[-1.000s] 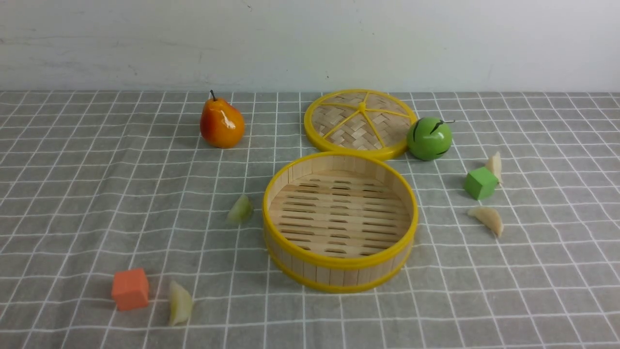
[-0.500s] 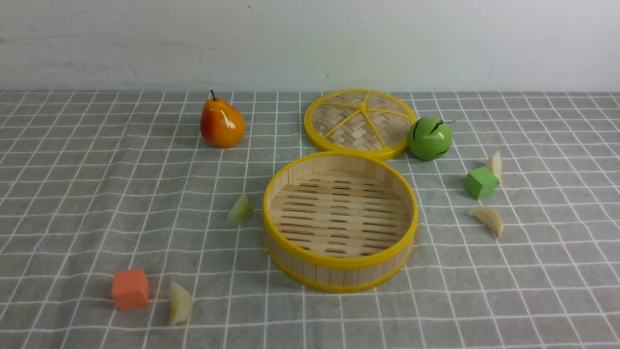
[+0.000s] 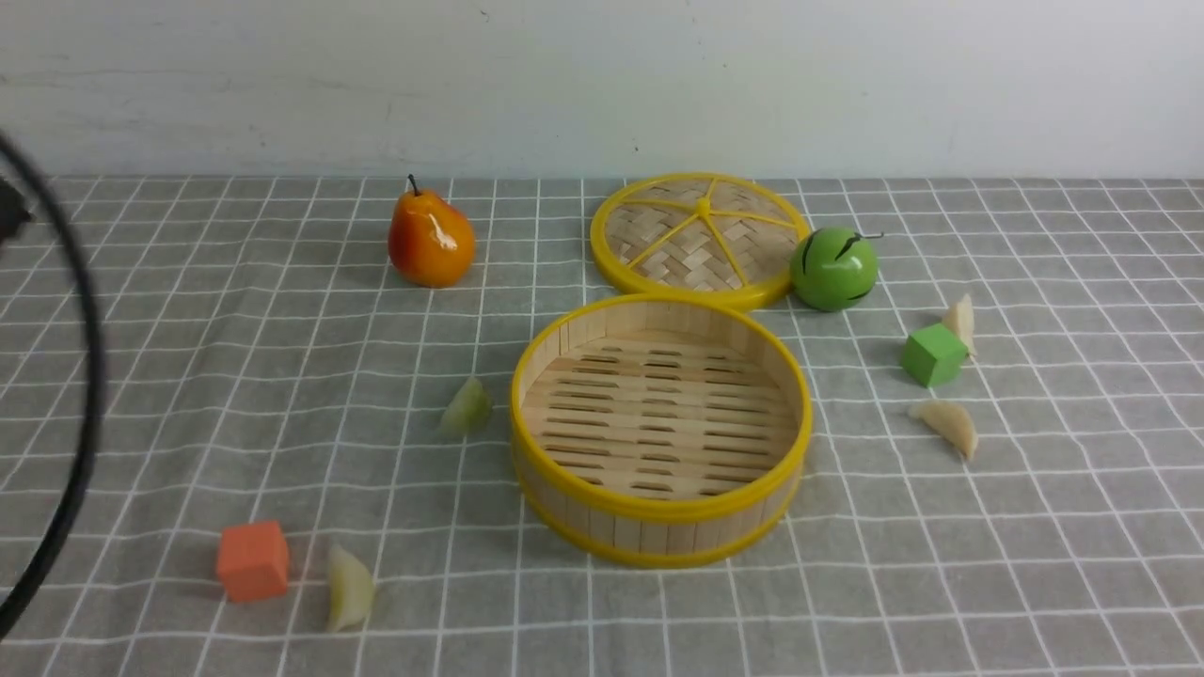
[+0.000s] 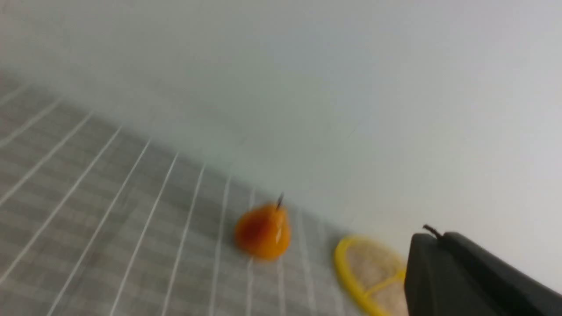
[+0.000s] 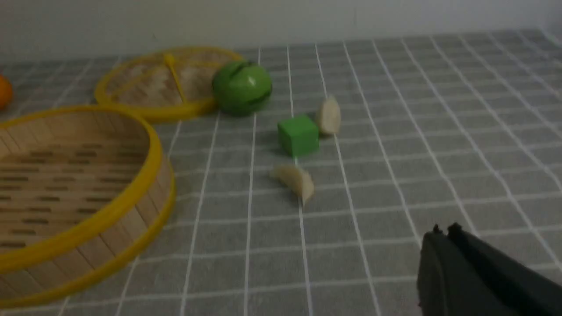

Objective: Put the dumplings into the steamer on the table with the grey tablecloth.
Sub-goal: 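Reach for and grasp a dumpling on the table with the left gripper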

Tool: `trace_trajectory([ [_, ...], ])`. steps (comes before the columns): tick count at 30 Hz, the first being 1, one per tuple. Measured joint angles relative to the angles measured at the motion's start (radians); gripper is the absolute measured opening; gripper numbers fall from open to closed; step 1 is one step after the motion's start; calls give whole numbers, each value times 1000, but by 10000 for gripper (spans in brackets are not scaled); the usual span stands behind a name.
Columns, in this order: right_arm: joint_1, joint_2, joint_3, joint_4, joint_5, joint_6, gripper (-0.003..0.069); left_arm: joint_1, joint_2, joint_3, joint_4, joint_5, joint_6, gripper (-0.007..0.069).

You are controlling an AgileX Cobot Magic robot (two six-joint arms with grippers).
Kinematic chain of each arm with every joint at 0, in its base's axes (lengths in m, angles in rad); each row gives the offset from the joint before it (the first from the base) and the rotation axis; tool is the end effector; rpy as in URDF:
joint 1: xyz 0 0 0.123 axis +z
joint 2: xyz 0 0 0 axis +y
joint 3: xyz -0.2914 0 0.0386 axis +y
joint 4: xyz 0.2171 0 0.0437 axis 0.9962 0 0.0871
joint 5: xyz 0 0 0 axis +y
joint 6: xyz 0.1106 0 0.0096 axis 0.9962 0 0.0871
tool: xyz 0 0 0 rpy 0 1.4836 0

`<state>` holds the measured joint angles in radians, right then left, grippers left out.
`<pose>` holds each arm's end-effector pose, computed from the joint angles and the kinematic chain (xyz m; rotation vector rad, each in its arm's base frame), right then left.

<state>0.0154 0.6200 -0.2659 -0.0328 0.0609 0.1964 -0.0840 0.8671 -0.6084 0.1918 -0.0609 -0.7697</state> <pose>0.1091 0.0015 0.2536 0.1421 1.8950 0.1198 0.1715 -0.0157 0.3444 -0.4092 1.6582 -0.5058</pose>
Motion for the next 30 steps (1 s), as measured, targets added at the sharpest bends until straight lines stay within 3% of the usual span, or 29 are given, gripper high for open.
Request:
trace_trajectory([
  [1, 6, 18, -12, 0, 28, 6, -6, -10, 19, -16, 39, 36, -25, -14],
  [4, 95, 165, -156, 0, 312, 13, -4, -146, 177, -157, 214, 337, -77, -14],
  [8, 178, 298, -289, 0, 549, -79, -4, -259, 309, -258, 221, 521, -11, -14],
  [10, 215, 371, -336, 3, 618, -122, -4, -292, 391, -312, 140, 584, 81, -14],
  [19, 273, 457, -355, 57, 543, -154, -2, -255, 712, -619, -408, 792, 686, -14],
  [23, 275, 457, -355, 81, 535, -154, -1, -254, 856, -786, -429, 856, 786, -14],
  [27, 275, 457, -355, 90, 530, -155, 1, -251, 993, -937, -331, 891, 744, 27],
  [30, 275, 457, -355, 96, 528, -155, 3, -251, 1065, -1003, -262, 904, 707, 108],
])
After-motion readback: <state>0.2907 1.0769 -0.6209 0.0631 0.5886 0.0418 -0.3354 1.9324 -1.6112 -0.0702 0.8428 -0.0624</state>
